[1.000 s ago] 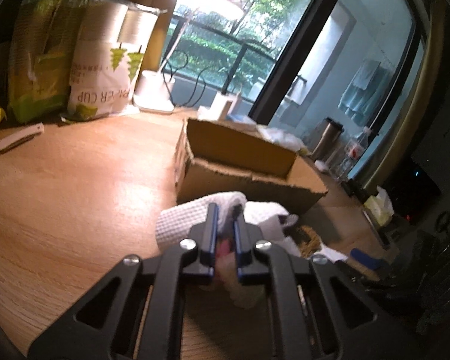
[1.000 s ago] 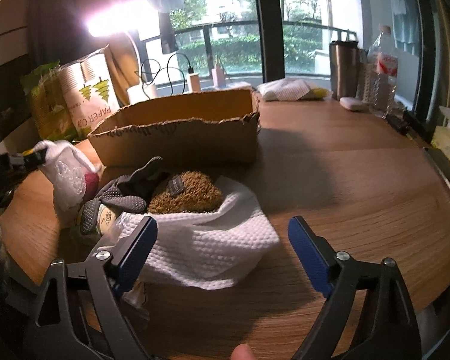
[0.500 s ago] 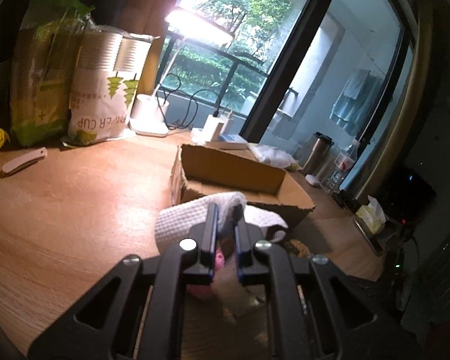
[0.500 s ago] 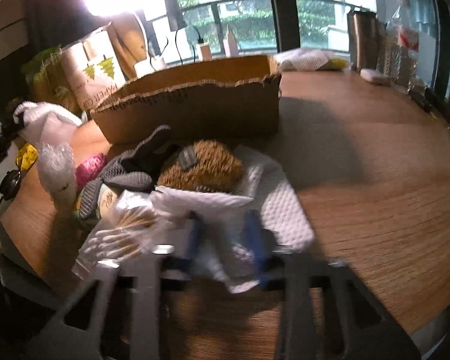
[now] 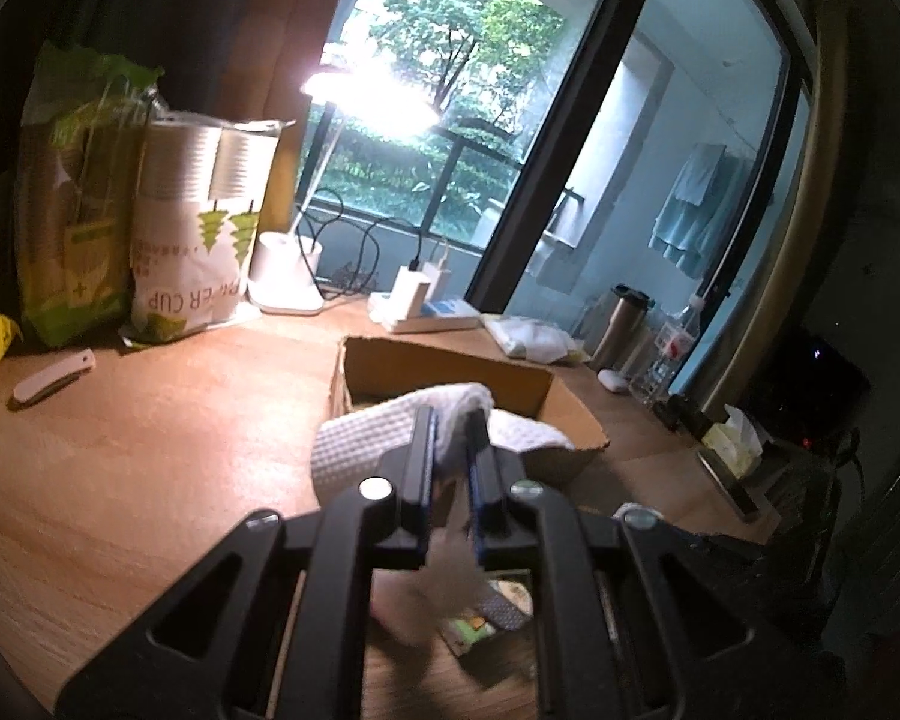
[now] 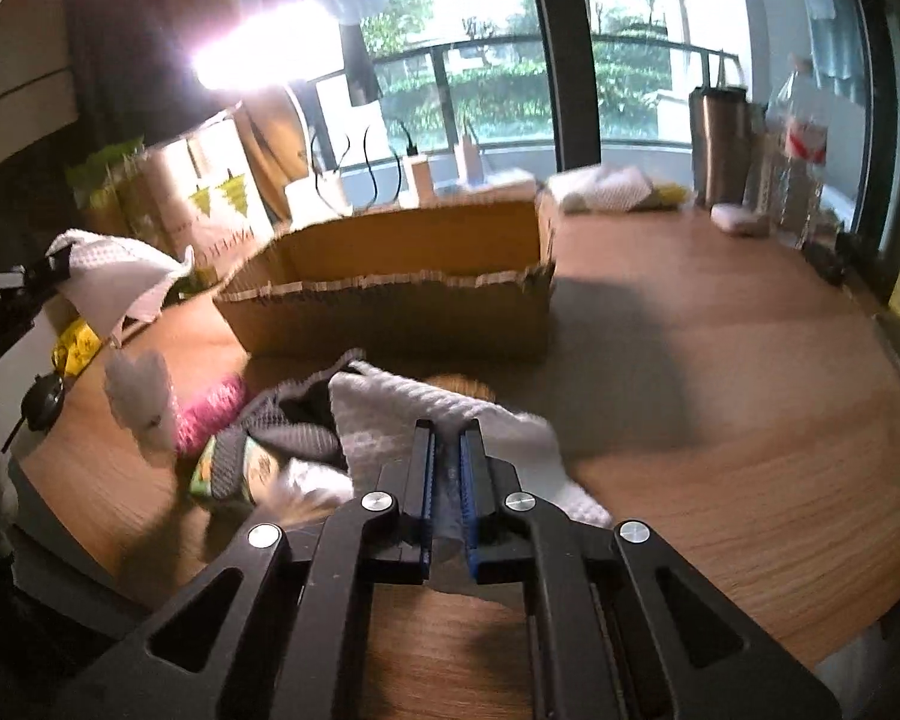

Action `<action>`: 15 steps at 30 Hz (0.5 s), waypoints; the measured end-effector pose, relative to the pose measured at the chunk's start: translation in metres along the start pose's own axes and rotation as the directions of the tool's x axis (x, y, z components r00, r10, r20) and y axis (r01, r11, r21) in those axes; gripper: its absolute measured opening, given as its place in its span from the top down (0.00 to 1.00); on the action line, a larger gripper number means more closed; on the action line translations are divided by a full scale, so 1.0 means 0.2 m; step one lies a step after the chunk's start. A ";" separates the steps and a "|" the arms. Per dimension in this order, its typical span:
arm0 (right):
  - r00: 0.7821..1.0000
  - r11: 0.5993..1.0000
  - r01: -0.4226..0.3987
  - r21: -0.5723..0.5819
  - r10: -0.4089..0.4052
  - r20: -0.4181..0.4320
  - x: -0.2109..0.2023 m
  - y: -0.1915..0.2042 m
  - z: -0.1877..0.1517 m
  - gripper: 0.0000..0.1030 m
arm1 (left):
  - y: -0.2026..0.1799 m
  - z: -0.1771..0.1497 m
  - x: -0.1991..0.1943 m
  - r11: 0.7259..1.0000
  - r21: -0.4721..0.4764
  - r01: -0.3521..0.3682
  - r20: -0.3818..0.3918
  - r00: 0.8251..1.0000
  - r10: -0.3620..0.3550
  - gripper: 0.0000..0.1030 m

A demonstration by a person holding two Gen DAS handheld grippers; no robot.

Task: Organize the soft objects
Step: 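Lift the white towel off the pile with both tools, spreading it apart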

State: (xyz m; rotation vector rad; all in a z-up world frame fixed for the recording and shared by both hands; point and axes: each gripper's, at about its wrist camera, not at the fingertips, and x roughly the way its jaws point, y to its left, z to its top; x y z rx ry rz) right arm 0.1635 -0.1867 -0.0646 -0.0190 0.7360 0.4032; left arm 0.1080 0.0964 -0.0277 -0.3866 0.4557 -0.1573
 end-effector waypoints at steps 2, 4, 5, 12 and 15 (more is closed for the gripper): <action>1.000 1.000 0.002 -0.002 -0.002 0.015 -0.03 0.00 0.03 0.91 | -0.02 0.02 0.00 1.000 0.002 0.003 0.004 1.000 -0.003 0.91; 0.999 1.000 0.004 -0.006 -0.004 0.034 -0.06 0.00 0.07 0.91 | -0.03 0.05 0.00 1.000 0.007 0.009 0.007 1.000 -0.009 0.91; 0.999 1.000 0.004 -0.007 -0.003 0.044 -0.07 0.00 0.09 0.91 | -0.04 0.06 0.00 1.000 0.011 0.012 0.009 1.000 -0.012 0.91; 0.995 1.000 -0.014 -0.016 0.016 0.097 -0.14 -0.01 0.19 0.91 | -0.08 0.13 0.04 0.999 0.026 0.026 0.009 1.000 -0.027 0.91; 0.994 1.000 -0.021 -0.022 0.024 0.110 -0.15 0.00 0.22 0.91 | -0.08 0.13 0.07 0.999 0.033 0.029 -0.002 1.000 -0.029 0.91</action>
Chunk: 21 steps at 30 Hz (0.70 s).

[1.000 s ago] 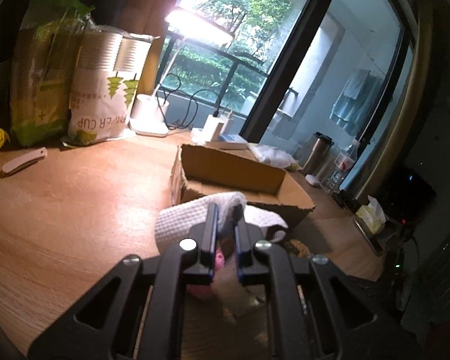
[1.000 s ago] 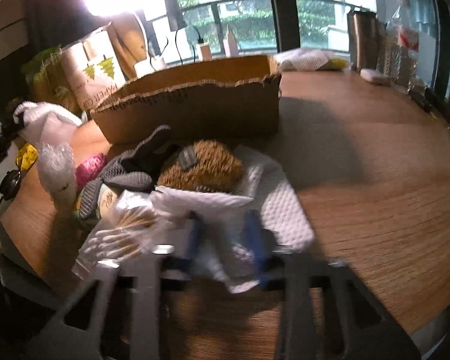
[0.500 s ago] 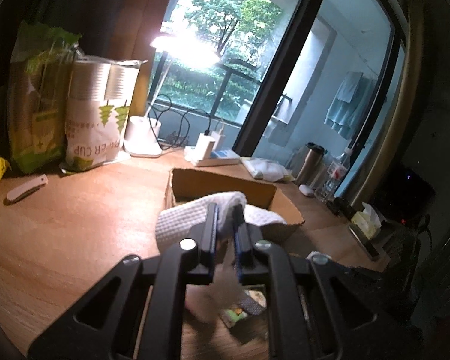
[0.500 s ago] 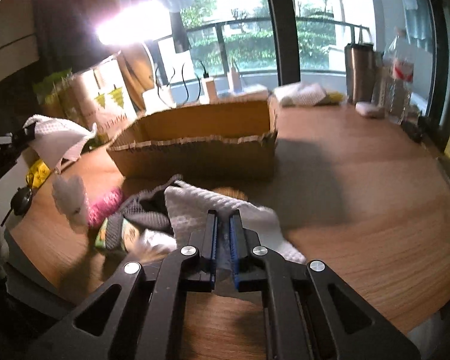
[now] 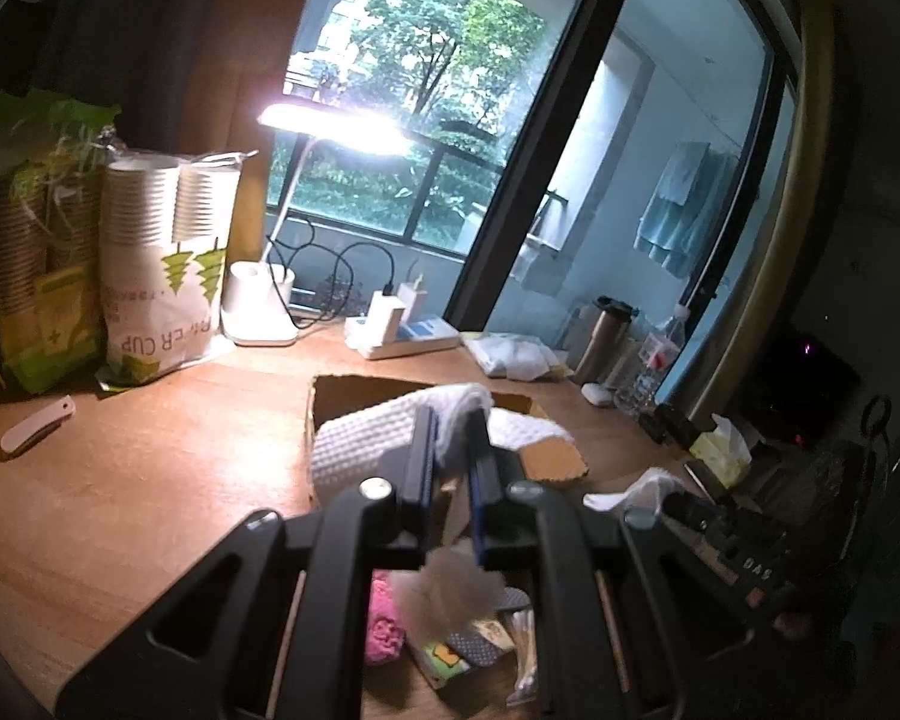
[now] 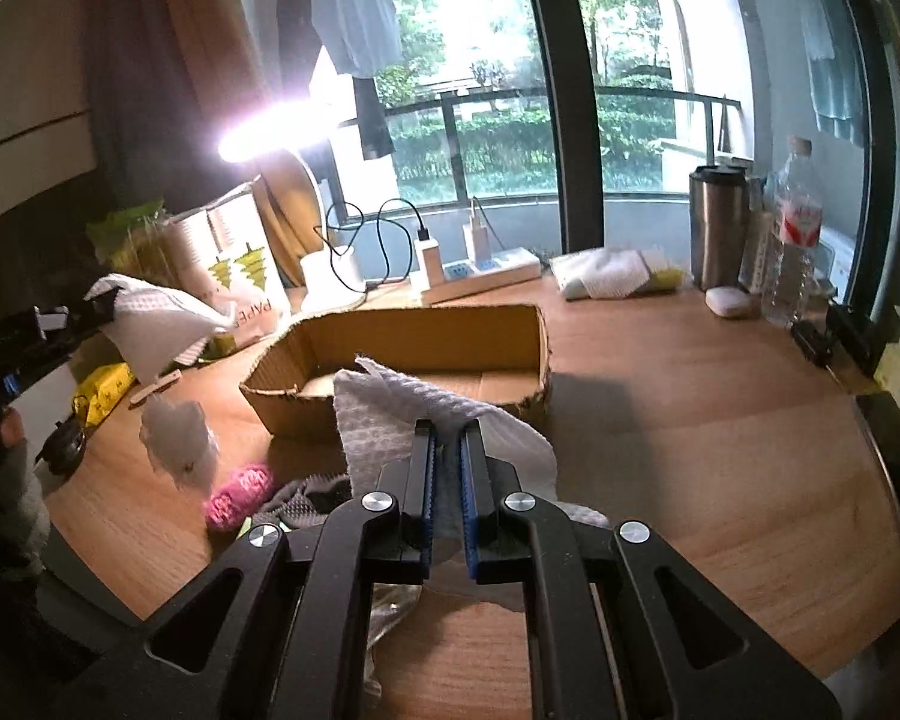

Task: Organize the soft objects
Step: 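Lift the white towel off the pile with both tools, spreading it apart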

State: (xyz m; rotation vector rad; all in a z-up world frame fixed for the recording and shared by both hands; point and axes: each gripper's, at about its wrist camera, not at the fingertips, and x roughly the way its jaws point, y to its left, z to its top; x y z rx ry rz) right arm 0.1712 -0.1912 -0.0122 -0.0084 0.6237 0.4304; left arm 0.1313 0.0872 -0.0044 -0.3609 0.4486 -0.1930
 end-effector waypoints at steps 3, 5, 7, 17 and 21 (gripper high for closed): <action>1.000 1.000 -0.016 -0.007 0.016 0.004 0.01 0.02 0.02 0.91 | 0.02 -0.02 0.03 1.000 -0.007 0.000 -0.018 1.000 0.000 0.91; 1.000 0.999 -0.030 -0.018 0.030 0.002 0.02 0.05 0.02 0.91 | 0.04 -0.06 0.05 1.000 -0.018 -0.003 -0.032 0.999 0.003 0.91; 0.999 0.998 -0.043 -0.036 0.043 -0.003 0.04 0.10 0.03 0.91 | 0.08 -0.09 0.06 0.999 -0.035 -0.005 -0.048 0.999 0.003 0.91; 0.990 0.985 -0.128 -0.120 0.120 -0.074 0.24 0.41 0.02 0.91 | 0.32 -0.21 0.03 0.995 -0.081 -0.050 -0.070 0.997 0.044 0.91; 0.983 0.974 -0.165 -0.152 0.149 -0.112 0.35 0.55 0.00 0.91 | 0.44 -0.23 0.00 0.992 -0.109 -0.059 -0.070 0.996 0.052 0.91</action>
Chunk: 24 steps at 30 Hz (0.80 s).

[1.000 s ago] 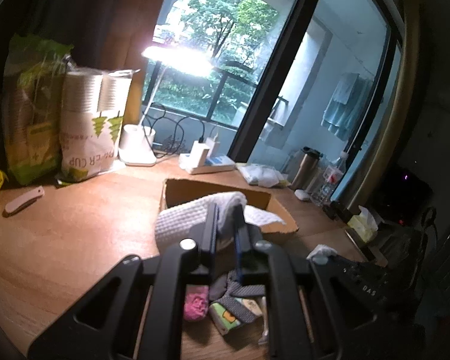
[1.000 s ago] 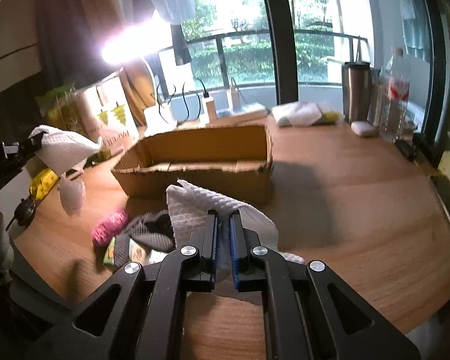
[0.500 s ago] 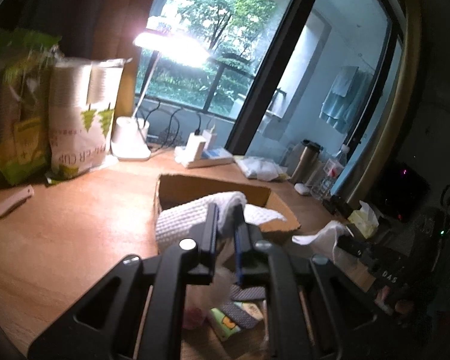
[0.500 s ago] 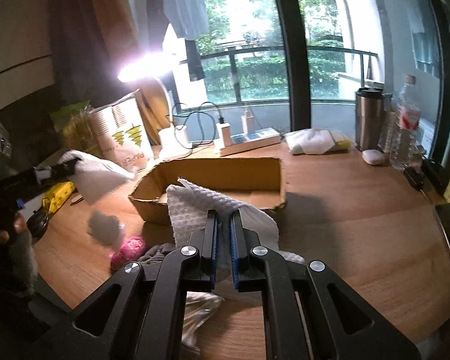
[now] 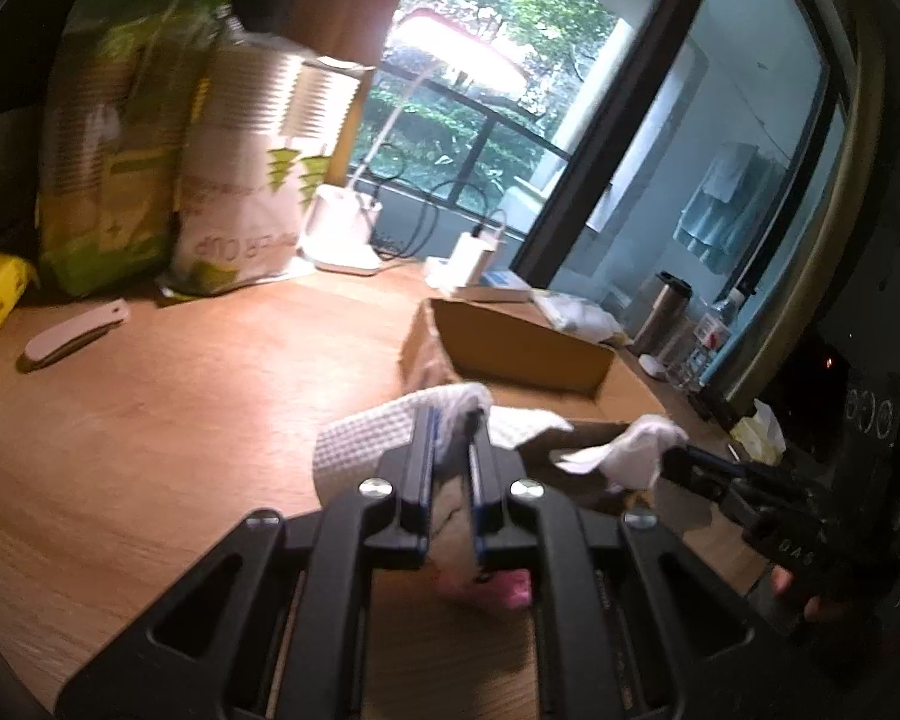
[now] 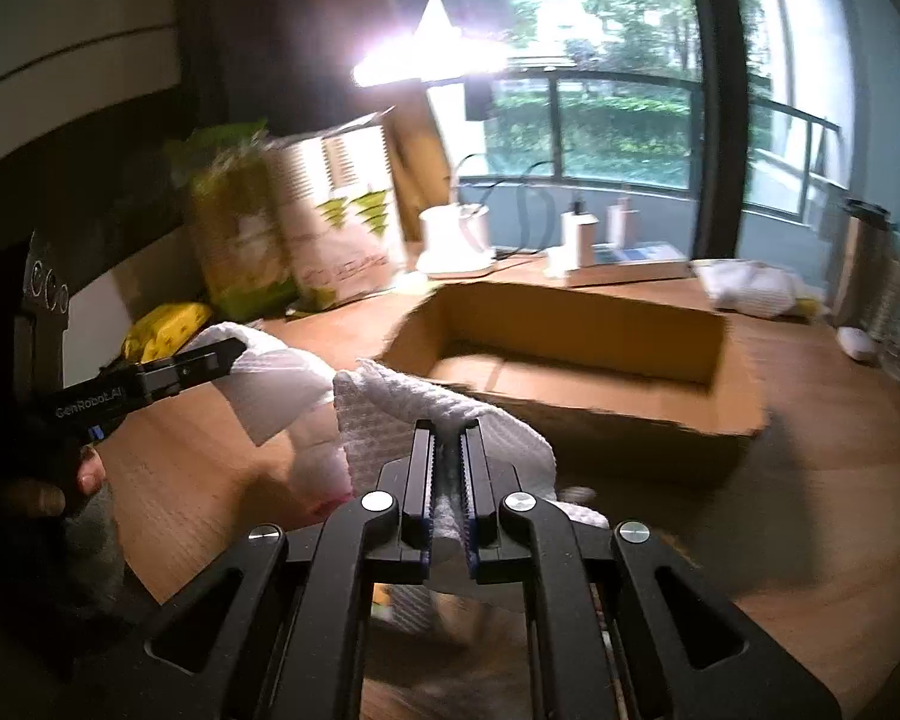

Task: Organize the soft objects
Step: 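Lift the white towel off the pile with both tools, spreading it apart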

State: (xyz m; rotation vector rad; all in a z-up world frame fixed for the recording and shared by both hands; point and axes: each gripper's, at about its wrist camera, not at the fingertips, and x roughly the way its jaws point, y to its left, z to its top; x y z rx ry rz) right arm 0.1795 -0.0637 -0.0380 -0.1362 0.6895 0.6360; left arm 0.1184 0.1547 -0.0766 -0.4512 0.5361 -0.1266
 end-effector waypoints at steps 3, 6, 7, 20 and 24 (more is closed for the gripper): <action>0.999 0.999 -0.033 -0.014 0.032 -0.025 0.09 0.07 0.01 0.91 | 0.05 -0.02 0.00 1.000 -0.004 0.001 -0.012 1.000 -0.001 0.91; 0.996 0.997 -0.069 -0.038 0.067 -0.055 0.20 0.17 0.02 0.91 | 0.11 -0.04 0.01 1.000 -0.020 0.007 -0.032 0.999 -0.007 0.91; 0.995 0.996 -0.074 -0.043 0.071 -0.063 0.22 0.19 0.02 0.91 | 0.13 -0.05 0.01 1.000 -0.026 0.008 -0.034 0.999 -0.009 0.91; 0.974 0.995 -0.072 -0.069 0.055 -0.218 0.53 0.30 -0.08 0.91 | 0.29 0.03 -0.14 0.997 -0.049 -0.059 0.035 0.998 0.061 0.91; 0.974 0.994 -0.074 -0.074 0.056 -0.221 0.54 0.30 -0.09 0.91 | 0.31 0.04 -0.20 0.994 -0.054 -0.090 0.058 0.994 0.093 0.91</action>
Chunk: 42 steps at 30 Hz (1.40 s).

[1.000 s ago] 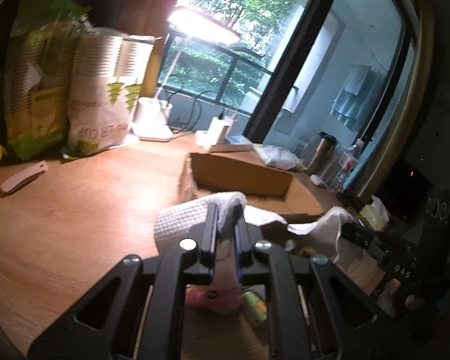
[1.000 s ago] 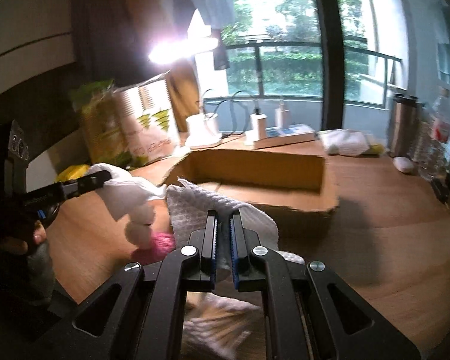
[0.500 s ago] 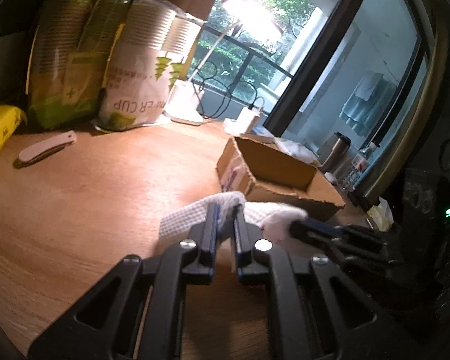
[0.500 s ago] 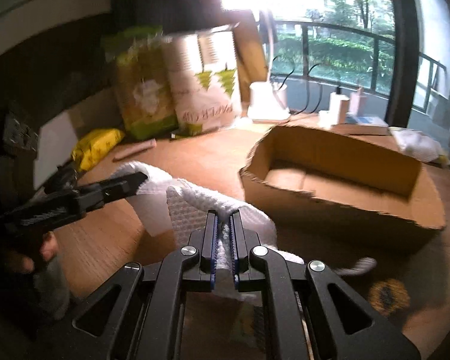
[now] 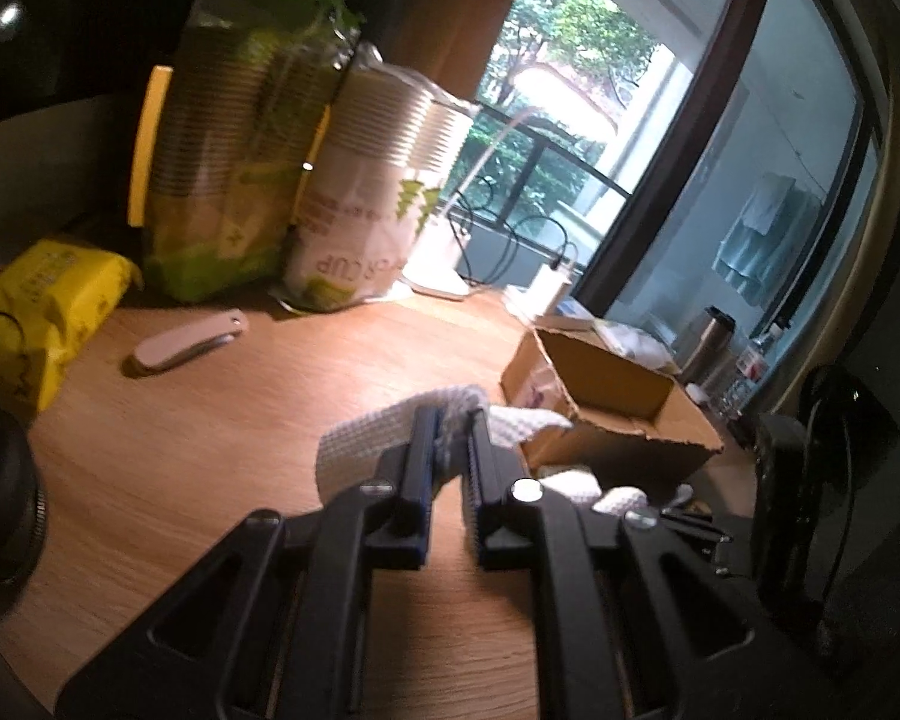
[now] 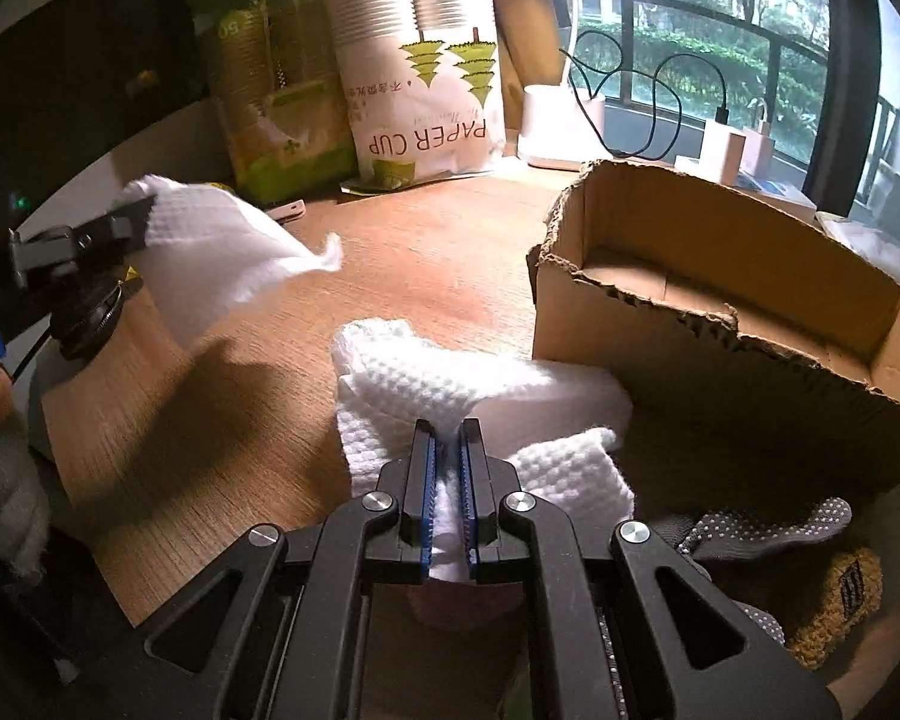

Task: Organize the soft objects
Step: 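Lift the white towel off the pile with both tools, spreading it apart, then carry the held towel over the cardboard box with both tools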

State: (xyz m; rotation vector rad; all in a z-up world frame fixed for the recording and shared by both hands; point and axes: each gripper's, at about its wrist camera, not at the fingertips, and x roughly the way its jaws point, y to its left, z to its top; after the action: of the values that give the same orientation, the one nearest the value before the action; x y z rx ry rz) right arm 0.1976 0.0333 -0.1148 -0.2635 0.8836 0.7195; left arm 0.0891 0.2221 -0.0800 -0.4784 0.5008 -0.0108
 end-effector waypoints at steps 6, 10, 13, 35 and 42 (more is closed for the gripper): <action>0.999 1.000 0.008 -0.001 -0.008 0.031 -0.06 0.00 0.01 0.91 | -0.05 0.04 -0.07 1.000 0.025 -0.008 0.031 0.999 0.007 0.91; 0.996 1.000 0.020 -0.003 -0.019 0.090 -0.18 -0.02 0.03 0.91 | -0.12 0.08 -0.12 0.999 0.046 -0.001 0.057 0.998 -0.002 0.91; 0.993 1.000 0.028 0.003 -0.028 0.116 -0.25 -0.05 0.04 0.91 | -0.18 0.11 -0.15 0.998 0.065 0.001 0.078 0.997 -0.006 0.91; 0.940 0.988 0.104 0.115 -0.135 0.313 -0.78 -0.52 0.04 0.91 | -0.74 0.21 -0.01 0.976 0.202 0.079 0.086 0.992 -0.097 0.91; 0.925 0.984 0.110 0.141 -0.153 0.348 -0.84 -0.65 0.06 0.91 | -0.88 0.22 0.09 0.967 0.234 0.100 0.061 0.991 -0.117 0.91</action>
State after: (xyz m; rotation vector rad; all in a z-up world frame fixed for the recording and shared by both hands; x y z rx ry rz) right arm 0.2211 -0.1358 0.0142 -0.0789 0.5517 0.5634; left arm 0.1441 0.0825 0.0231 -0.2771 0.3937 -0.1545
